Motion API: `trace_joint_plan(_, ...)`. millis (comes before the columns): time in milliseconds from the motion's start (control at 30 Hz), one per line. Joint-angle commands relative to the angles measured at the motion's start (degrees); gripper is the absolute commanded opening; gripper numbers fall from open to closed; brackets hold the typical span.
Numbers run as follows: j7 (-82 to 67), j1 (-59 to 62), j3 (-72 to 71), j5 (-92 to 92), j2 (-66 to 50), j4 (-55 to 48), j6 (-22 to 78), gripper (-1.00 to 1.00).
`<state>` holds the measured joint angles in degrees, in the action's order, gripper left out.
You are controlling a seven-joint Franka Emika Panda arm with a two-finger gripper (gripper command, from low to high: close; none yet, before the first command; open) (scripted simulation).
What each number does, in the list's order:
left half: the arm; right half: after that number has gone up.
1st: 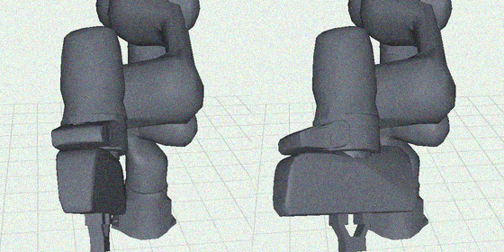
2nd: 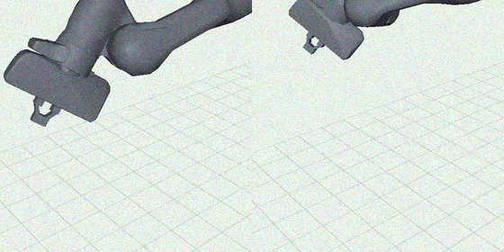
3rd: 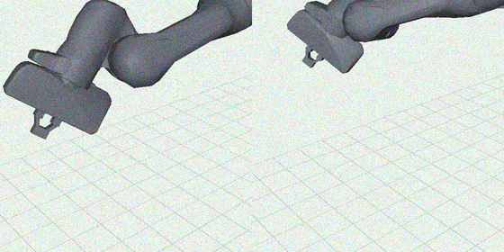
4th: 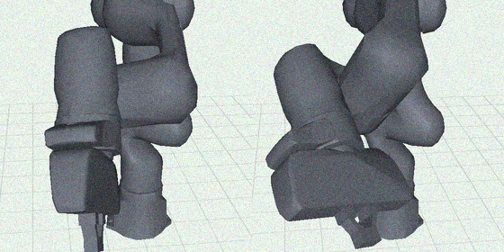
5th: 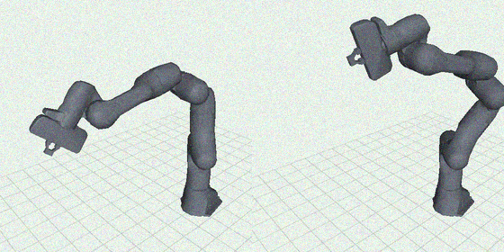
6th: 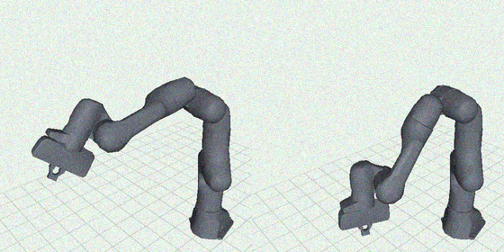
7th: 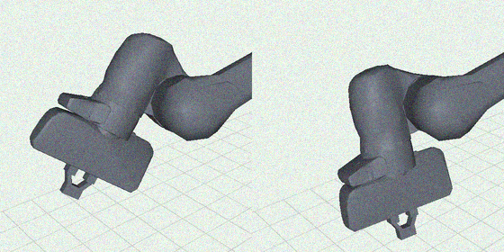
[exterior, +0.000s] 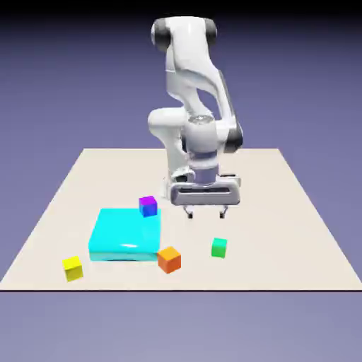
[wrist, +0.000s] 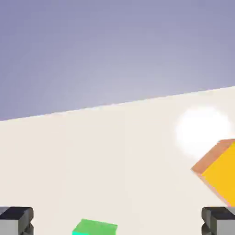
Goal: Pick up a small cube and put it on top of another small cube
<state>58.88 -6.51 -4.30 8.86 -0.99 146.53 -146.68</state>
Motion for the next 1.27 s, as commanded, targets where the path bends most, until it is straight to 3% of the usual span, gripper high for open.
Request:
trace_joint_plan(0,1.01,-0.4,-0.27,0.55,-2.08,-0.89,1.69,0.0)
trace_joint_plan(200,5.99,-2.18,-1.57,3.23,-12.28,-5.28,9.97,0.0)
trace_joint_plan(367,4.56,-2.84,-2.31,4.96,-21.83,-4.46,-0.46,0.0)
trace_joint_plan(400,4.56,-2.84,-2.31,4.96,-21.83,-4.46,-0.46,-1.0)
trace_joint_plan(600,5.01,-1.97,-1.05,2.76,-12.28,-5.74,10.51,-1.0)
trace_joint_plan(933,-19.69,3.12,11.92,-9.18,-12.31,-17.44,23.85,-1.0)
trace_joint_plan(1100,-20.28,3.61,11.44,-8.27,-18.83,-13.98,13.9,-1.0)
trace_joint_plan(1133,-20.28,3.61,11.44,-8.27,-18.83,-13.98,13.9,1.0)
trace_joint_plan(1233,-19.99,3.36,11.68,-8.72,-15.57,-15.71,18.87,1.0)
